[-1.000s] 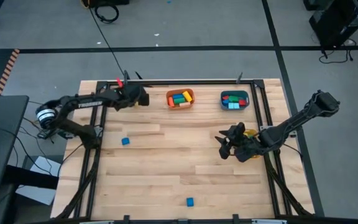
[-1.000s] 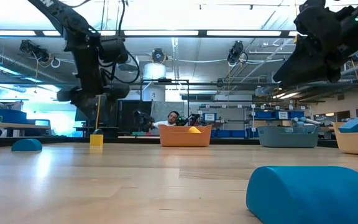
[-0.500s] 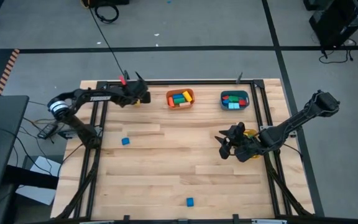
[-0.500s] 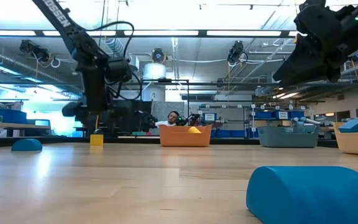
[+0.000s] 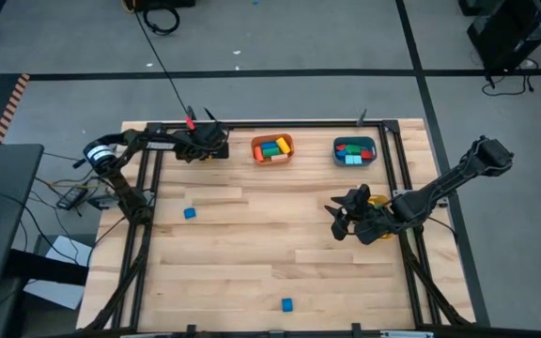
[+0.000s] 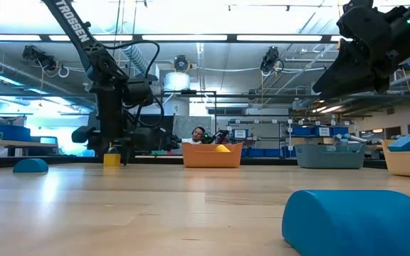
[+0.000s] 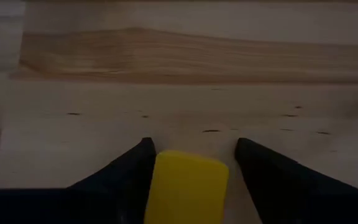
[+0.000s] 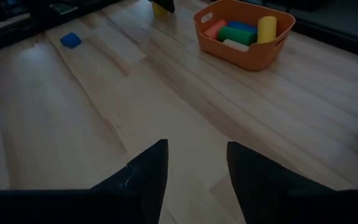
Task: Sort blocks by size
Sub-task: Put the yellow cube block into the yellow bin
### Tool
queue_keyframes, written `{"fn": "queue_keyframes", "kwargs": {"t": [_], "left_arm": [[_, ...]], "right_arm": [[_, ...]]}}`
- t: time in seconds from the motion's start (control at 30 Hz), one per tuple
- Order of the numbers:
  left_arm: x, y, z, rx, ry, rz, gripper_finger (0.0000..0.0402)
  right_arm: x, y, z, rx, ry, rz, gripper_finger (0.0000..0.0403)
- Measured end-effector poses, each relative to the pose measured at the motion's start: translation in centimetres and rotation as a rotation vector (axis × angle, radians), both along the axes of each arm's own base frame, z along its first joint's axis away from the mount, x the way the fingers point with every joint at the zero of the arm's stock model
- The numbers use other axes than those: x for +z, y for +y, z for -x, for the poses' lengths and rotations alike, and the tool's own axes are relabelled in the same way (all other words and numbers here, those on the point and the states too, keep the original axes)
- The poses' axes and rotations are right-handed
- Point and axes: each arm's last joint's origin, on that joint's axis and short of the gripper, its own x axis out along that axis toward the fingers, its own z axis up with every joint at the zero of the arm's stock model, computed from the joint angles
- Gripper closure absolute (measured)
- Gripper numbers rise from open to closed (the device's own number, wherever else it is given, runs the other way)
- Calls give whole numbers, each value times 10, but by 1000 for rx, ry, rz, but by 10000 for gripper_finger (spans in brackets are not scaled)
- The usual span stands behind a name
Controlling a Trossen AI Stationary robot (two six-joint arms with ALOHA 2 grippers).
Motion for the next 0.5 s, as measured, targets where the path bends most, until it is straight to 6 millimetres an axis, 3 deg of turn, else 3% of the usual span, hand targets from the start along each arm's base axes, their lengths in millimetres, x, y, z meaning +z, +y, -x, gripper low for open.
{"fn": "queue_keyframes", "kwargs": {"t": [0.3,0.5], "left_arm": [[2,-2,0,-41,-15,32,268],[2,-6,-5,-156,-35,83,269]], "right_arm": [[0,0,0,0,0,-1,224],[0,0,0,6,5,1,224]]}}
